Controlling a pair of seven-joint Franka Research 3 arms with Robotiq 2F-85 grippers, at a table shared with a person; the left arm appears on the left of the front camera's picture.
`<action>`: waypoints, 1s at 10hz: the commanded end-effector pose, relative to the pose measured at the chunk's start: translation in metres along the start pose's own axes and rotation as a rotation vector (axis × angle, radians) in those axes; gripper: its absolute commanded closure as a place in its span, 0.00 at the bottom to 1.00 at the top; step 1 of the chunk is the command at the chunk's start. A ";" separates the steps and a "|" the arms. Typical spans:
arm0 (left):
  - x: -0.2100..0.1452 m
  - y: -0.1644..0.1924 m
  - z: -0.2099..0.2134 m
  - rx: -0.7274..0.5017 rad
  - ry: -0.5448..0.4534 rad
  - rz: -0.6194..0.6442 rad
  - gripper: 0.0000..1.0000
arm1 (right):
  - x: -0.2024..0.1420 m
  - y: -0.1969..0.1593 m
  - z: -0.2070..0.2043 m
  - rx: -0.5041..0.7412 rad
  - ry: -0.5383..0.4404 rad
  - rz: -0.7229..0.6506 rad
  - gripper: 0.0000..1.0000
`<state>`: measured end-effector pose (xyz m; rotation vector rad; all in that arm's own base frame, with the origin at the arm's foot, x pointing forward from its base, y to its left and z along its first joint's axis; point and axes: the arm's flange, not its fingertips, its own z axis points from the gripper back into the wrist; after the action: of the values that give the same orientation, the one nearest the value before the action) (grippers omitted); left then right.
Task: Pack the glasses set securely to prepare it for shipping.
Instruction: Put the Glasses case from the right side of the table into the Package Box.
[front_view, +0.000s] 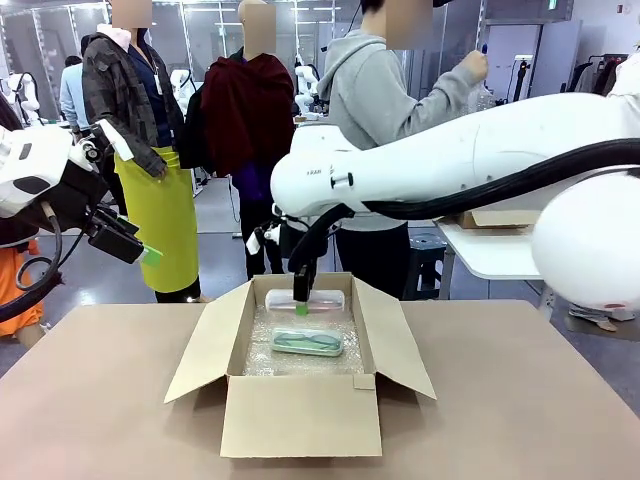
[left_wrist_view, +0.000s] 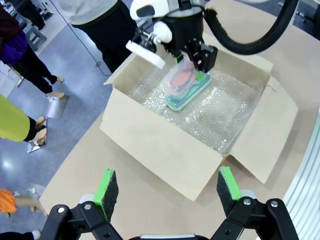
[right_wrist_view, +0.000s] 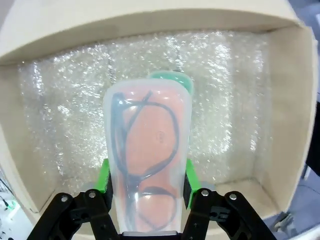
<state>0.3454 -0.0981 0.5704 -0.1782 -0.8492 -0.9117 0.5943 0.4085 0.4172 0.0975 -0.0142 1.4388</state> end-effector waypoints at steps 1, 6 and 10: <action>0.000 0.001 0.001 0.005 -0.003 -0.004 0.00 | 0.002 -0.001 -0.007 0.025 0.042 0.050 0.75; 0.000 0.001 0.001 0.005 -0.003 -0.004 0.00 | -0.008 0.018 -0.035 0.075 0.022 0.045 0.75; 0.000 0.001 0.001 0.005 -0.003 -0.004 0.00 | -0.010 0.027 -0.071 0.095 0.043 0.056 0.75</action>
<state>0.3455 -0.0981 0.5704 -0.1782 -0.8492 -0.9117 0.5732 0.4101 0.3508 0.1321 0.0961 1.4855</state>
